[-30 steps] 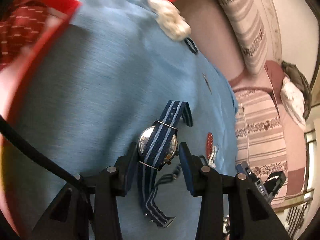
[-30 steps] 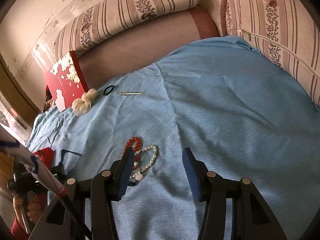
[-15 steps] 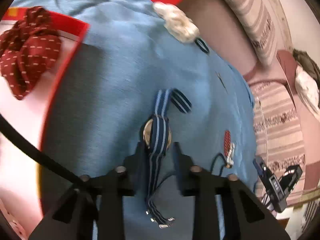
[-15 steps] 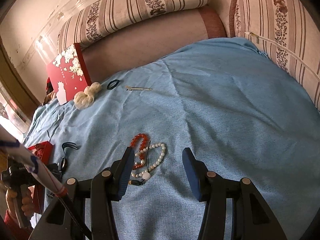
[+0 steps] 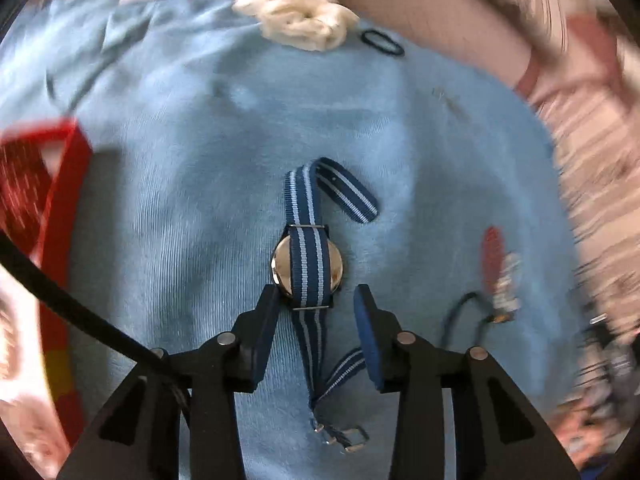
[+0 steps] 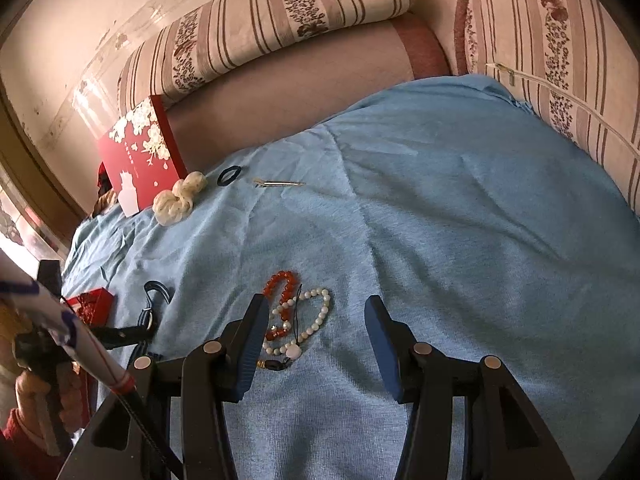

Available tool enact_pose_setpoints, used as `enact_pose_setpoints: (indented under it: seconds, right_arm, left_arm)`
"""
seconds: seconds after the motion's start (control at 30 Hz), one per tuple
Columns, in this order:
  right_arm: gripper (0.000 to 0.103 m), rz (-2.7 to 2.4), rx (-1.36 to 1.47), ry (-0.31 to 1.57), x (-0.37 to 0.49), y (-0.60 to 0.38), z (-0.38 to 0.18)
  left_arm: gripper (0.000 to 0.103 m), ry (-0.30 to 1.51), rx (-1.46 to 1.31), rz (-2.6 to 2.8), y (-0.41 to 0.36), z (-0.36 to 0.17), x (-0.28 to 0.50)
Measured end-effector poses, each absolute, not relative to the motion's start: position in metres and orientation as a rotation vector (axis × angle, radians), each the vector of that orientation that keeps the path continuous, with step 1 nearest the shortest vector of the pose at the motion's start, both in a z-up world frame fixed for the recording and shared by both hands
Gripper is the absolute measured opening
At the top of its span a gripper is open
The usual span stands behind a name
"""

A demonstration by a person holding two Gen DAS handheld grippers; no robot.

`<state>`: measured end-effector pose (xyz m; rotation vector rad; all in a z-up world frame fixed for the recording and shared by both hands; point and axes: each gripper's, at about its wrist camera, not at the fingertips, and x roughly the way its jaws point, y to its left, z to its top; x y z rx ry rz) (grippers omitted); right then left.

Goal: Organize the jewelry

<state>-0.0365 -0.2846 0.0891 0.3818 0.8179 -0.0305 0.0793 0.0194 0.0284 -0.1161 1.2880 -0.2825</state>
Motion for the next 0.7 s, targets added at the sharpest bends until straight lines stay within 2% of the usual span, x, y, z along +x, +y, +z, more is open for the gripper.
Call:
enact_pose_setpoints:
  seconds: [0.07, 0.13, 0.2, 0.23, 0.4, 0.5, 0.7]
  right_arm:
    - [0.054, -0.026, 0.392, 0.817, -0.037, -0.287, 0.090]
    - [0.054, -0.024, 0.392, 0.815, -0.038, -0.287, 0.090]
    - [0.054, -0.023, 0.391, 0.811, -0.039, -0.288, 0.091]
    - [0.054, -0.023, 0.391, 0.809, -0.040, -0.289, 0.091]
    - [0.054, -0.028, 0.399, 0.813, -0.041, -0.294, 0.090]
    - [0.054, -0.027, 0.411, 0.817, -0.041, -0.297, 0.089]
    - [0.054, -0.024, 0.398, 0.818, -0.039, -0.293, 0.090]
  left_arm:
    - [0.052, 1.287, 0.015, -0.255, 0.000, 0.027, 0.077]
    - [0.052, 1.277, 0.190, -0.215, -0.023, 0.023, 0.074]
    - [0.036, 1.265, 0.223, -0.243, -0.033, 0.026, 0.071]
    - [0.021, 1.281, 0.179, -0.291, -0.035, 0.029, 0.070]
    - [0.019, 1.288, -0.231, -0.621, -0.030, 0.052, 0.062]
    - [0.019, 1.267, -0.386, -0.687, -0.022, 0.055, 0.059]
    - [0.019, 1.206, -0.300, -0.653, -0.015, 0.073, 0.054]
